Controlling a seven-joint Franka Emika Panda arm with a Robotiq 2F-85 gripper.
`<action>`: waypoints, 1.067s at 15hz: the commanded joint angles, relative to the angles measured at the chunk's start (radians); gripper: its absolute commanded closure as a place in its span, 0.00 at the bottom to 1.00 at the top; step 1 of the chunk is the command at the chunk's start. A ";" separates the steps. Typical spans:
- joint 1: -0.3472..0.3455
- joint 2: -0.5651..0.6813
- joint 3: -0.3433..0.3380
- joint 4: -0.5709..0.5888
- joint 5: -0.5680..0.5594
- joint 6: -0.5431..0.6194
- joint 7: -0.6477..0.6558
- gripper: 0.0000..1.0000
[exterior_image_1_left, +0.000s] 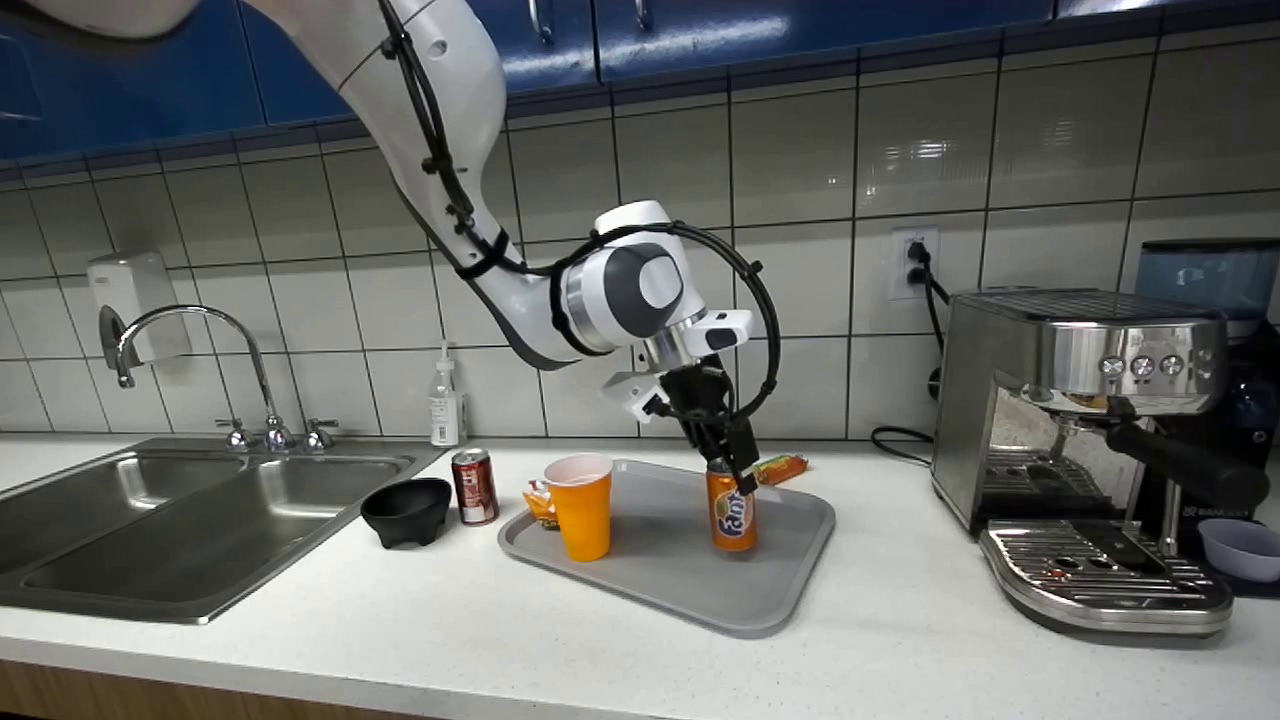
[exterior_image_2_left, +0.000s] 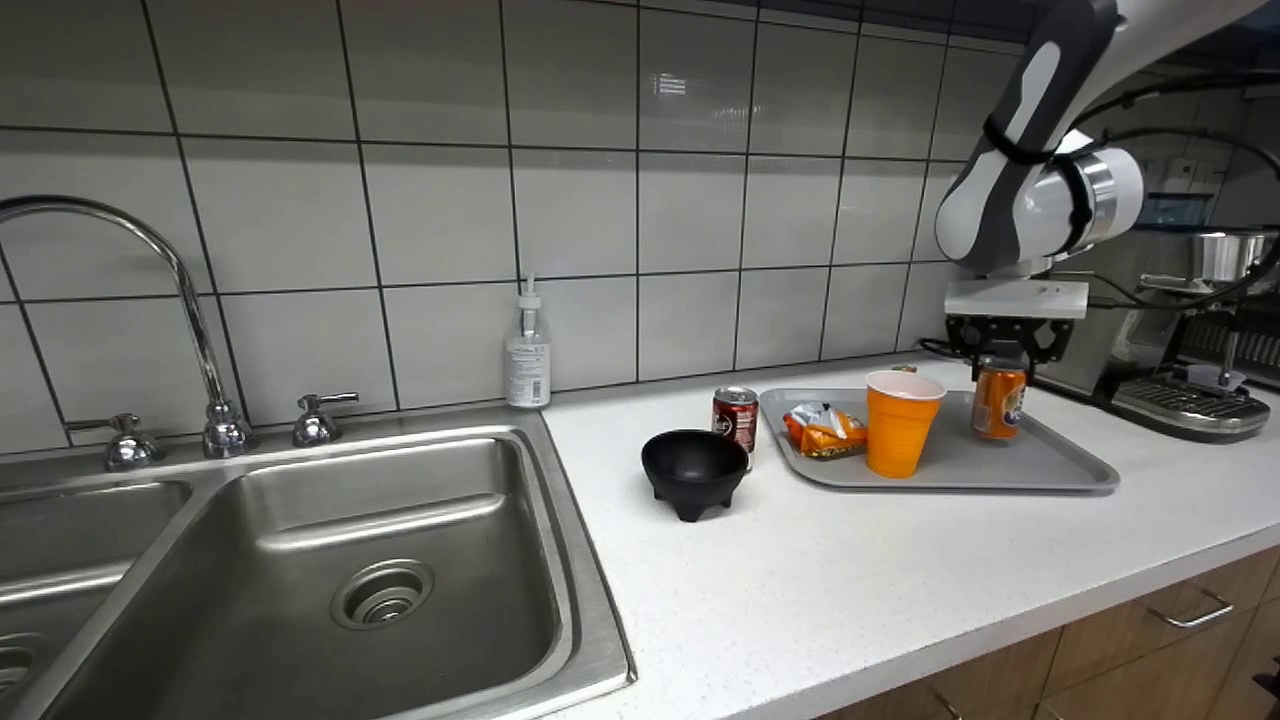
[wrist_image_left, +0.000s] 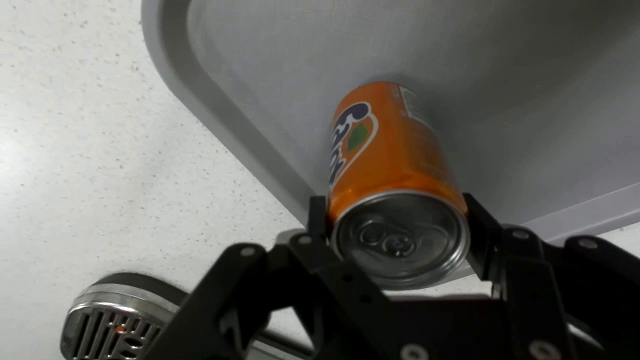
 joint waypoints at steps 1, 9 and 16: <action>-0.025 -0.023 0.019 -0.006 -0.014 -0.012 -0.017 0.61; -0.033 -0.019 0.021 -0.012 -0.011 -0.015 -0.020 0.61; -0.039 -0.028 0.022 -0.017 -0.012 -0.016 -0.035 0.00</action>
